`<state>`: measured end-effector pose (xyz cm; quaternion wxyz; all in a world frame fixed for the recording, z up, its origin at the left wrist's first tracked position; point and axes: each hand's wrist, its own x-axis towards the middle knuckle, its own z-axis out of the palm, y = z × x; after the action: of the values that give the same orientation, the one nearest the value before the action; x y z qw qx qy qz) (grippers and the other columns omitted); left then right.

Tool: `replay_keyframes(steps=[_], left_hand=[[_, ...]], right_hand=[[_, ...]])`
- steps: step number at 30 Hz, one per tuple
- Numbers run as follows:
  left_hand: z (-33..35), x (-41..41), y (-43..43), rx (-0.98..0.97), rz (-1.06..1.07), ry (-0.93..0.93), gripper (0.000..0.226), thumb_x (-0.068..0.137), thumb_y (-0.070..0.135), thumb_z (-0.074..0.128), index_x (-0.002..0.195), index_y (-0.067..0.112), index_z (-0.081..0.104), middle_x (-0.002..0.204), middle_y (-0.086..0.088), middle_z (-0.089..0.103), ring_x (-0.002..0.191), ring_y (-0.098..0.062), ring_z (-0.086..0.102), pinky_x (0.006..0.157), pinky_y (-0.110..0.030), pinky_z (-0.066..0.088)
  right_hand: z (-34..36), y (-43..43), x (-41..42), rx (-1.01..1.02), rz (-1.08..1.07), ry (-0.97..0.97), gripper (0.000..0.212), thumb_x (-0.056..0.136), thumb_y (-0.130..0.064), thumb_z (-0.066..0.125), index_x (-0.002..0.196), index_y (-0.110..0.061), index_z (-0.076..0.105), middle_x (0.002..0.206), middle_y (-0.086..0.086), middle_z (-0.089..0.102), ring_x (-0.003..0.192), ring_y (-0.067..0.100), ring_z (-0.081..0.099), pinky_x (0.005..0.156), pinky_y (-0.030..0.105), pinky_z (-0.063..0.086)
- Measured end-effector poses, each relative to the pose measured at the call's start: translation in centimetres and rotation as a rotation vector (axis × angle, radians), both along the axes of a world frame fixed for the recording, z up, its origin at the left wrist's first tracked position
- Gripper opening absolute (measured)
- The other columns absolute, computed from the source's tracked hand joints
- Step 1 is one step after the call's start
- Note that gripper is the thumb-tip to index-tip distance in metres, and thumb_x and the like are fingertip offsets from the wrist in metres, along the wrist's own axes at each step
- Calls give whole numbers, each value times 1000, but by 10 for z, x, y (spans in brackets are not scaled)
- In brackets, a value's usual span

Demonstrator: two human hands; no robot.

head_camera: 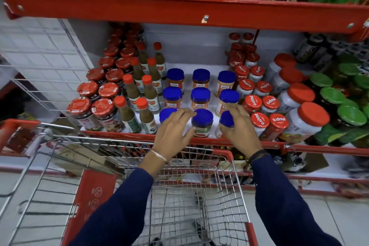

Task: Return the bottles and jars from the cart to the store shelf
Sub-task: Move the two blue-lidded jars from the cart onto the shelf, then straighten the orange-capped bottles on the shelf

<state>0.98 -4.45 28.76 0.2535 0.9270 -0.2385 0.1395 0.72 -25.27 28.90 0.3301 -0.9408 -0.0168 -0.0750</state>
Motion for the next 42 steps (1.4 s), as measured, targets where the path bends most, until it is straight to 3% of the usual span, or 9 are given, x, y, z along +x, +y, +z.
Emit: replay_keyframes(steps=[4, 7, 11, 15, 18, 21, 24, 32, 42], left_hand=[[-4, -15, 59, -214, 117, -124, 27, 87, 24, 52, 112, 14, 54, 113, -7, 60, 105, -18, 55, 87, -33, 50], [2, -7, 101, -415, 229, -140, 30, 84, 12, 56, 113, 11, 51, 115, -11, 53, 109, -21, 49, 93, -35, 44], [3, 24, 143, -461, 237, 34, 57, 82, 18, 57, 133, 13, 33, 136, -13, 36, 128, -18, 34, 109, -34, 32], [4, 46, 161, -388, 168, 203, 74, 82, 13, 57, 143, 13, 14, 150, -11, 20, 137, -13, 17, 113, -29, 16], [8, 55, 169, -417, 66, 373, 66, 84, -4, 53, 140, 18, 26, 139, -1, 38, 128, -15, 37, 107, -32, 33], [6, 58, 178, -443, 68, 409, 53, 83, -4, 56, 127, 22, 45, 117, -2, 56, 112, -21, 55, 98, -35, 44], [5, 59, 183, -470, 89, 368, 47, 78, -2, 64, 119, 18, 51, 109, -2, 61, 103, -18, 59, 92, -32, 47], [2, 57, 178, -461, 179, 199, 43, 69, 17, 78, 105, 13, 55, 90, 2, 63, 81, -15, 60, 74, -23, 48], [-7, 54, 179, -433, 165, 242, 41, 80, 18, 68, 115, 14, 49, 104, -10, 69, 95, -23, 64, 86, -35, 52]], right_hand=[[3, 62, -21, 215, 34, -61, 48, 83, -14, 66, 128, -15, 49, 133, 5, 48, 115, 9, 43, 101, 30, 40], [3, 109, -19, 337, 147, -40, 41, 85, -14, 65, 124, -12, 53, 125, 6, 53, 108, 10, 50, 98, 34, 46], [8, 159, 12, 471, 227, 60, 51, 87, -11, 62, 134, -9, 42, 138, 9, 49, 124, 19, 49, 101, 28, 41], [7, 191, 44, 409, 307, 142, 63, 88, -11, 61, 142, -9, 28, 148, 12, 38, 136, 22, 36, 112, 37, 32], [2, 198, 57, 428, 327, 178, 54, 89, -7, 58, 137, -11, 35, 142, 14, 45, 131, 27, 42, 111, 45, 35], [1, 200, 58, 453, 312, 166, 40, 88, -4, 58, 126, -8, 47, 120, 7, 58, 116, 24, 54, 101, 36, 43], [-1, 200, 57, 473, 255, 122, 35, 84, -8, 64, 118, -12, 53, 109, 2, 62, 106, 20, 59, 96, 36, 47], [-5, 208, 57, 410, 122, 0, 40, 72, -20, 78, 102, -12, 53, 100, 9, 67, 94, 22, 63, 86, 45, 54], [-9, 210, 57, 287, 132, -16, 35, 77, -27, 74, 101, -9, 57, 99, 12, 68, 94, 24, 63, 85, 44, 54]])
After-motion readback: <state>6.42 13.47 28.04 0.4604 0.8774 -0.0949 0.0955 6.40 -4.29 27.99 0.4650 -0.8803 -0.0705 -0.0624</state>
